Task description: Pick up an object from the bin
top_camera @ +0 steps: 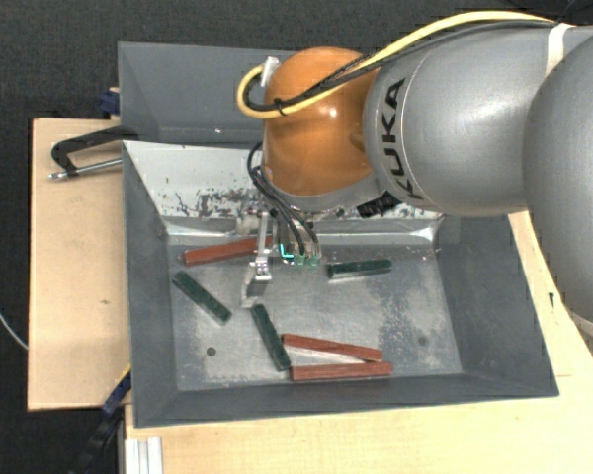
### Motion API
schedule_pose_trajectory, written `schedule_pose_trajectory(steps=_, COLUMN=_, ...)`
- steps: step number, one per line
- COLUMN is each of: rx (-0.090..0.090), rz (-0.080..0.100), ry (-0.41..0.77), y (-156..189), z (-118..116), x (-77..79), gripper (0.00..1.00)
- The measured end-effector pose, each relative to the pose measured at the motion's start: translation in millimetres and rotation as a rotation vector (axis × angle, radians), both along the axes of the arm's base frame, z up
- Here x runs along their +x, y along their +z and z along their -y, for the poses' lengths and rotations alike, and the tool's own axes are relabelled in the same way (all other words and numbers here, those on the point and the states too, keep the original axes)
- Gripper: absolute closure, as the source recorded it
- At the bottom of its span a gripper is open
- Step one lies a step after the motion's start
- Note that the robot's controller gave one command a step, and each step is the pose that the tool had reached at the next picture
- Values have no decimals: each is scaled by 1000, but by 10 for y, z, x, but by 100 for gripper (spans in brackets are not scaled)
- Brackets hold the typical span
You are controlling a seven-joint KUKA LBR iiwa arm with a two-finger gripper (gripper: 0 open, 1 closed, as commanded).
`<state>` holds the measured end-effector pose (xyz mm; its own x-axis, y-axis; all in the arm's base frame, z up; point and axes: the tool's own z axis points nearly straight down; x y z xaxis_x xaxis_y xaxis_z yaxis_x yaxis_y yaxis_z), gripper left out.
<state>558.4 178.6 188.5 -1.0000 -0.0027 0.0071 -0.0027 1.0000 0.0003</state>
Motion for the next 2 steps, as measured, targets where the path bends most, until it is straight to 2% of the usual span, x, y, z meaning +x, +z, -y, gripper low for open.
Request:
schedule_pose_trajectory(steps=1, rx=2, rz=8, ry=-3, y=46, z=10, x=21, gripper=0)
schedule_pose_trajectory(steps=2, rx=2, rz=10, ry=-111, y=-536, z=-219, x=-6, gripper=0)
